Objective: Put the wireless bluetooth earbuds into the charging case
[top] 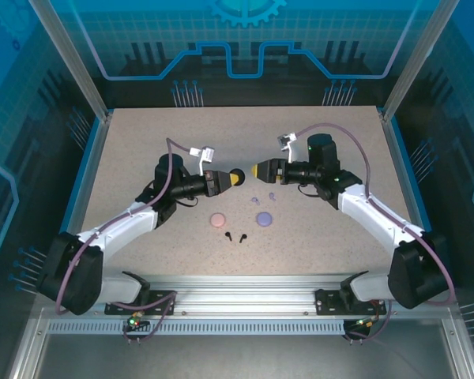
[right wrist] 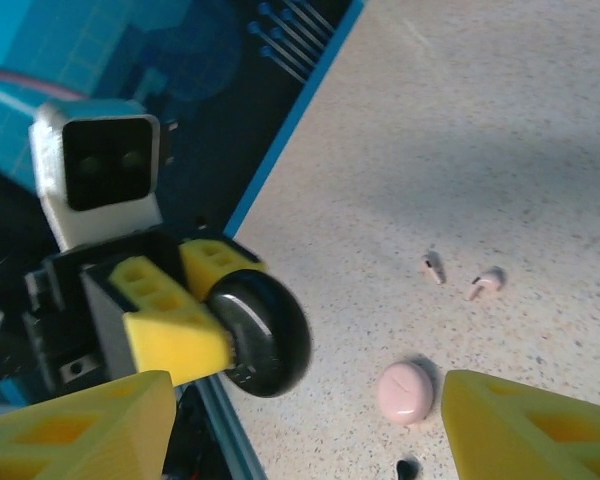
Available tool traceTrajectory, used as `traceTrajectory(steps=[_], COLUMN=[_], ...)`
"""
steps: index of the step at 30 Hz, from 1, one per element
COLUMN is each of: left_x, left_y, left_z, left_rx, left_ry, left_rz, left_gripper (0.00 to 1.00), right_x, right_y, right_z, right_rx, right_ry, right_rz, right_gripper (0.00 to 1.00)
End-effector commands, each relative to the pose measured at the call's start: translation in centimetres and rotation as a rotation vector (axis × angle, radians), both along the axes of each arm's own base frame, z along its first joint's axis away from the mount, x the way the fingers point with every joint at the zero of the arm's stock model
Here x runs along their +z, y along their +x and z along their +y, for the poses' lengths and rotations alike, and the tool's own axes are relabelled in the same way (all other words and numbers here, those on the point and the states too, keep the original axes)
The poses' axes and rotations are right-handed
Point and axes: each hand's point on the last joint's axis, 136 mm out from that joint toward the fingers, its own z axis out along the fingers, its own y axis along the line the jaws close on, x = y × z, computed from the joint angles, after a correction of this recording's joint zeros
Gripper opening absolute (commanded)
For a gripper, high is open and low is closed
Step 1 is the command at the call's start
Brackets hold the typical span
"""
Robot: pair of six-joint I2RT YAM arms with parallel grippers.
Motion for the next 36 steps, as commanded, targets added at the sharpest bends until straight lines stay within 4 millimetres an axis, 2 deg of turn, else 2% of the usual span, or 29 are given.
traceTrajectory(steps=[1,12,21,27,32,36], left_x=[1.2,1.9,3.3,3.8,3.2,2.8], left_y=[-0.2,0.3,-0.2,-0.3,-0.2,-0.1], left_z=[-0.6,-1.1,-1.5,-1.5,-1.4,-1.6], left_rx=[-0.067,-0.082,-0.119,-0.124,-0.117,-0.125], left_ry=[-0.018,-0.04,-0.067,-0.079,-0.068,-0.075], left_rz=[-0.021,-0.03,-0.05,-0.058,-0.054,-0.044], left_gripper=[0.0,0.0,0.0,0.0,0.0,0.0], right_x=[0.6,-0.9,-4.5,-7.0,-6.2,-3.7], right_y=[-1.5,-0.7,2.3,3.3,2.3,0.5], right_z=[0.8,2.8,1.0,0.1,-1.1,-1.7], right_rx=[0.102,0.12,0.004,-0.041,-0.048,-0.002], right_ry=[0.019,-0.012,-0.047,-0.06,-0.059,-0.02], right_rz=[-0.051,-0.012,0.084,0.153,0.139,0.084], right_gripper=[0.7,0.64,0.53,0.49,0.48,0.49])
